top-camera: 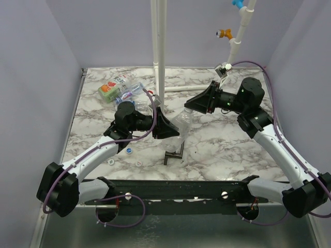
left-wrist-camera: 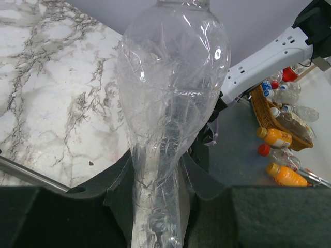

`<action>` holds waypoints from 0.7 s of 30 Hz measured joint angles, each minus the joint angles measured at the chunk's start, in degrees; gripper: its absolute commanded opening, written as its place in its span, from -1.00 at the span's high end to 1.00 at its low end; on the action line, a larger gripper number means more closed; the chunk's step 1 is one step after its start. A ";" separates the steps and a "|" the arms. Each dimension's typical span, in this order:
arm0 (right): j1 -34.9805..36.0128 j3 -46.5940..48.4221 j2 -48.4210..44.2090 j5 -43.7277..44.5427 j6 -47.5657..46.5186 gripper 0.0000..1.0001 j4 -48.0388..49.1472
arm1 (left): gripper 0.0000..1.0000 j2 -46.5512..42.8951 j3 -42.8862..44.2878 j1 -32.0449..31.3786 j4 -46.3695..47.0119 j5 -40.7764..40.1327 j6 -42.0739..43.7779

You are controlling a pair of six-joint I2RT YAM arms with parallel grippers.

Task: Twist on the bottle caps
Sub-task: Screw the bottle cap onto the plastic bottle.

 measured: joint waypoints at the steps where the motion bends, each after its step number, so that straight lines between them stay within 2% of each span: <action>1: 0.04 0.09 -0.04 0.31 -0.22 0.59 -0.48 | 1.00 0.04 0.07 -0.04 -0.42 -0.39 0.33; 6: 0.37 2.27 0.09 3.78 -1.27 0.75 -4.94 | 1.00 0.00 1.29 -0.48 -3.08 -3.54 2.21; 11: 1.05 5.14 1.77 9.14 -1.46 0.82 -9.55 | 1.00 -1.42 1.66 -1.84 -6.60 -10.93 5.38; 15: 1.62 7.10 3.23 14.58 -1.11 0.85 -14.12 | 1.00 -2.10 2.29 -4.72 -10.71 -20.24 8.57; 21: 2.45 10.14 4.57 23.98 0.55 0.97 -21.05 | 1.00 -1.79 5.22 -13.97 -16.98 -40.50 14.03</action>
